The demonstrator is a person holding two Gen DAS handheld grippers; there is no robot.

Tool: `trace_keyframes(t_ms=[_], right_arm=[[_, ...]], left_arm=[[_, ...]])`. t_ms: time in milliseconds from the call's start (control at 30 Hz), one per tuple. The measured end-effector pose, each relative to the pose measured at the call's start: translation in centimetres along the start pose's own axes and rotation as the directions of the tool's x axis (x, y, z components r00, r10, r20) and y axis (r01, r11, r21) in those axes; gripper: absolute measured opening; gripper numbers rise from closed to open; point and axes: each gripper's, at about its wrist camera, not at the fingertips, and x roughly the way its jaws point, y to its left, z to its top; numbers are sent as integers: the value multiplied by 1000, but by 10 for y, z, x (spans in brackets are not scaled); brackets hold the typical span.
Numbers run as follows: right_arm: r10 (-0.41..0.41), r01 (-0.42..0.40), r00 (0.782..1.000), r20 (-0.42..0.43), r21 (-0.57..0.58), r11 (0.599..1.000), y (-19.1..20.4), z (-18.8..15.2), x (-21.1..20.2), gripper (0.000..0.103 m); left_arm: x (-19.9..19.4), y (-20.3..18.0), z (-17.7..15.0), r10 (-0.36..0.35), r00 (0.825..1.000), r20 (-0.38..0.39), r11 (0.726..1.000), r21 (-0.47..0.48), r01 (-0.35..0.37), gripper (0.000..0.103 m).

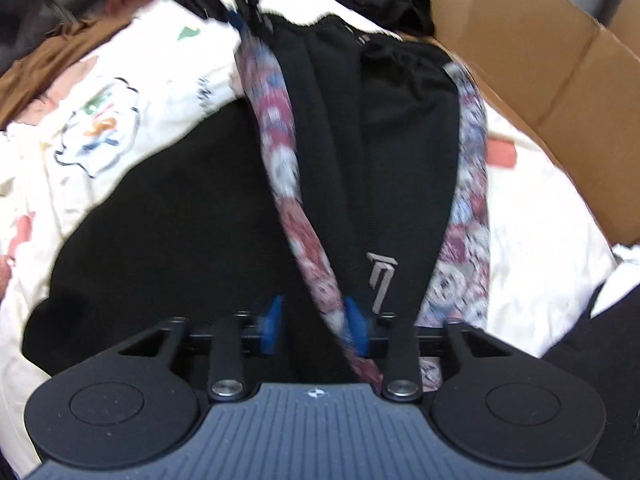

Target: Fold clothes

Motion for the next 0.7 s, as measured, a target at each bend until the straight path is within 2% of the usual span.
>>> trace_keyframes(t_ms=[33, 167, 300, 400, 600, 700], right_arm=[[-1, 1, 1000, 7, 26, 1000, -7, -3, 0, 13], [0, -3, 1000, 17, 130, 991, -32, -11, -1, 8], [-8, 3, 1000, 26, 187, 982, -47, -17, -4, 7], [-5, -2, 999, 32, 220, 975, -57, -20, -3, 3], [5, -14, 999, 33, 277, 961, -77, -25, 2, 2], [9, -16, 1000, 23, 302, 953, -90, -28, 9, 2]], left_arm=[[-4, -5, 3, -18, 1000, 11, 1000, 3, 18, 8], [-5, -22, 15, -77, 996, 49, 997, 1, 77, 7], [6, -40, 30, -85, 994, 62, 996, 1, 85, 6], [18, -60, 40, -111, 991, 75, 994, 26, 110, 6], [50, -83, 50, -121, 989, 87, 992, 41, 118, 6], [66, -95, 54, -126, 988, 84, 990, 78, 120, 6]])
